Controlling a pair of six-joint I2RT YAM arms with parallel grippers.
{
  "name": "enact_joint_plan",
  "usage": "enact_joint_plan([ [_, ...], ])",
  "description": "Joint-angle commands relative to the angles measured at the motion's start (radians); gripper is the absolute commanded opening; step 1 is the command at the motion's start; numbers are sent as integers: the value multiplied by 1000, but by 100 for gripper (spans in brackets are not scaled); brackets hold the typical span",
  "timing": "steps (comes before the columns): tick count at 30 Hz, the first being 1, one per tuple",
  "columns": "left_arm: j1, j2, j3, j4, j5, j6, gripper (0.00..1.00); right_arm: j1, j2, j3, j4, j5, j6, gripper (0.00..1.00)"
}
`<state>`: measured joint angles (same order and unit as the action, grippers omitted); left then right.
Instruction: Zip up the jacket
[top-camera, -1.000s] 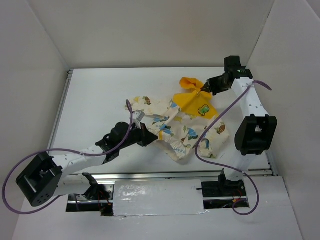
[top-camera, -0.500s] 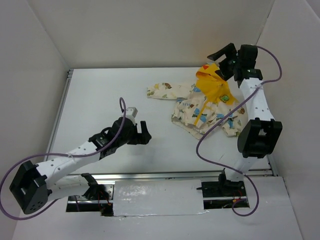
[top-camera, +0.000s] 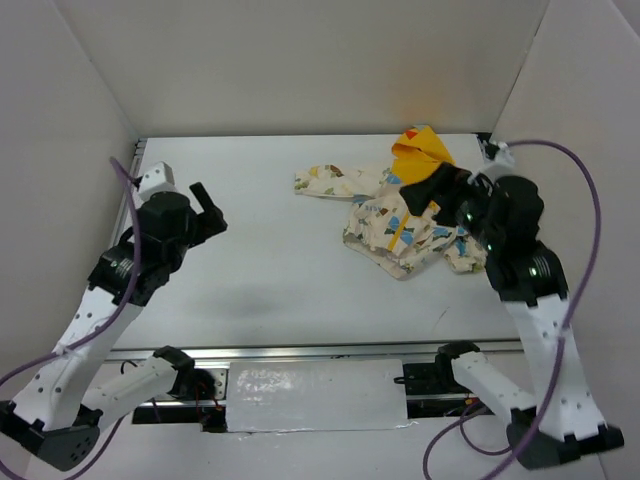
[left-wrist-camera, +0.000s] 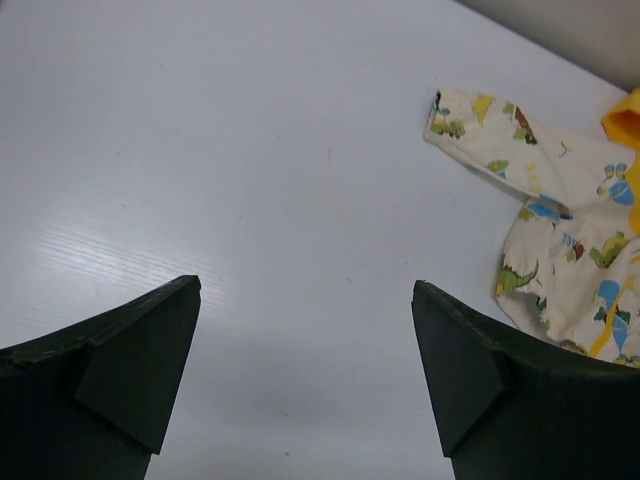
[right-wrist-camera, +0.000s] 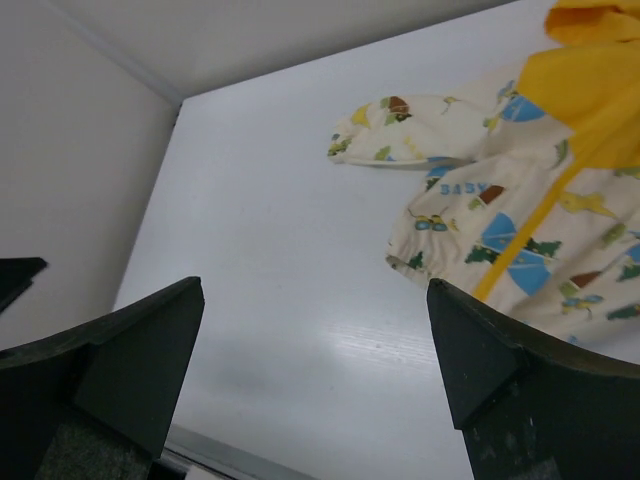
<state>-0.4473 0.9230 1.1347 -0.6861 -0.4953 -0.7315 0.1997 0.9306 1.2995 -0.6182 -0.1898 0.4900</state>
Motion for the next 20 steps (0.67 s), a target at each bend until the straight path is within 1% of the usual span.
enact_joint_plan([
  [1,7,-49,100,-156,-139,67,99,38,-180,-107,-91,243,-79,100],
  [2,9,-52,114,-176,-184,75,100,97,-279,-162,-80,281,-85,100],
  [5,10,-76,163,-265,-245,80,99,161,-428,-203,-97,343,-96,100],
  [10,10,-213,122,-297,-230,92,99,242,-561,-174,-193,420,-77,100],
  [13,10,-269,93,-309,-249,90,99,245,-573,-126,-259,444,-87,100],
  [16,10,-276,89,-340,-262,78,99,245,-578,-98,-282,458,-93,100],
  [20,10,-273,94,-340,-255,76,99,244,-576,-98,-282,455,-90,100],
])
